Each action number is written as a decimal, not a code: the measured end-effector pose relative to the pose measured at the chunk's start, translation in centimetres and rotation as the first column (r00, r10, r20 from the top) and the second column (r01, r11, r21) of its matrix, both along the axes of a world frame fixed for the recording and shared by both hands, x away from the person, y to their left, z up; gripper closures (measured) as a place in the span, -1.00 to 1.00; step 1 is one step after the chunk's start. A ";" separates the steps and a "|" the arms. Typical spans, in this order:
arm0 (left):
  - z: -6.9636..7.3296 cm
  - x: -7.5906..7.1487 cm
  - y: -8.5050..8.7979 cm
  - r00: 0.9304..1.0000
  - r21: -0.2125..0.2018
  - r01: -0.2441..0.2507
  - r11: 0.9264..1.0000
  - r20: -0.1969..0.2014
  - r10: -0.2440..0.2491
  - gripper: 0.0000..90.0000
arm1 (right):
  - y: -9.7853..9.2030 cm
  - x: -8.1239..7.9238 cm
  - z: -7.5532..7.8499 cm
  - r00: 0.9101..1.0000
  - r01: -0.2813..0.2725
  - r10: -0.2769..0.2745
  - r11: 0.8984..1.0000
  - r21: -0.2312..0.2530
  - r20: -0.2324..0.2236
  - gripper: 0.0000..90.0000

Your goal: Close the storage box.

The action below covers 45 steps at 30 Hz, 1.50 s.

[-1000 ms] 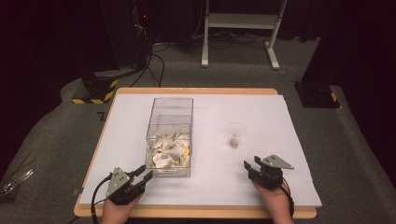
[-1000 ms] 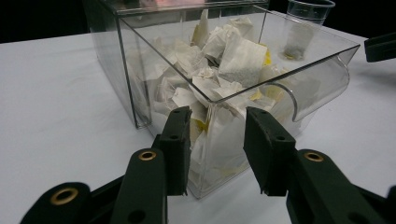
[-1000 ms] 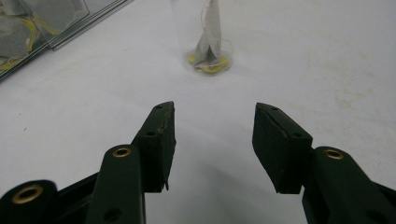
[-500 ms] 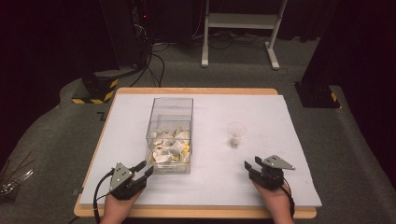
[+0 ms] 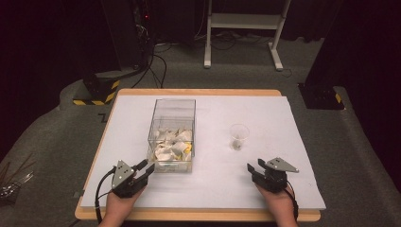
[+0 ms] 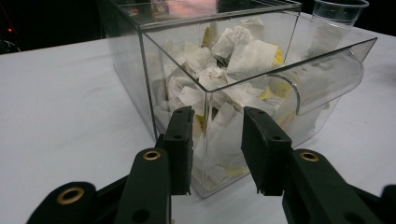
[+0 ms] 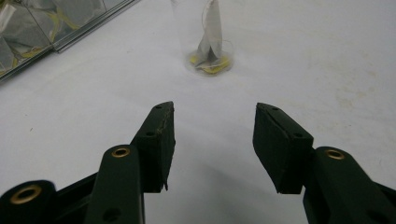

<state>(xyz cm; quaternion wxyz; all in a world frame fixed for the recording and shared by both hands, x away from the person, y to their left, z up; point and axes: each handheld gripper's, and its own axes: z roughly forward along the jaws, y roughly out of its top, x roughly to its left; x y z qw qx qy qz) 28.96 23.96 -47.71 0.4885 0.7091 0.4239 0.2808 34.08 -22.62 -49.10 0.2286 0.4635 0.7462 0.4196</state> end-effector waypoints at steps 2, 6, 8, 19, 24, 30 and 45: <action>0.0 0.2 0.0 1.000 0.002 -0.002 1.000 0.000 0.002 0.44 | 0.0 0.1 0.0 1.000 0.001 -0.001 1.000 0.003 -0.002 0.08; 0.1 0.8 0.2 1.000 0.002 -0.013 1.000 0.000 0.013 0.51 | 0.1 0.0 0.0 1.000 0.000 0.000 1.000 0.002 -0.001 0.08; 0.1 1.1 0.2 1.000 0.000 -0.015 1.000 -0.002 0.015 0.51 | 0.0 0.1 0.0 1.000 -0.001 0.001 1.000 0.004 -0.003 0.08; 0.2 2.3 0.0 0.999 -0.010 -0.039 0.999 -0.008 0.039 0.25 | 0.1 0.0 0.0 1.000 -0.001 0.001 1.000 0.006 0.000 0.08; 0.1 2.9 0.0 0.998 -0.025 -0.057 0.998 -0.040 0.056 -0.07 | 0.1 0.1 -0.1 1.000 -0.001 0.001 1.000 0.008 -0.005 0.08; 0.1 3.3 -0.1 0.996 -0.014 -0.076 0.997 -0.038 0.075 -0.24 | 0.1 0.1 -0.1 1.000 -0.001 0.001 1.000 0.010 -0.007 0.08; 0.2 4.9 -0.2 0.993 -0.004 -0.114 0.993 -0.040 0.114 -0.34 | 0.1 0.1 -0.1 1.000 -0.003 0.003 1.000 0.009 -0.002 0.07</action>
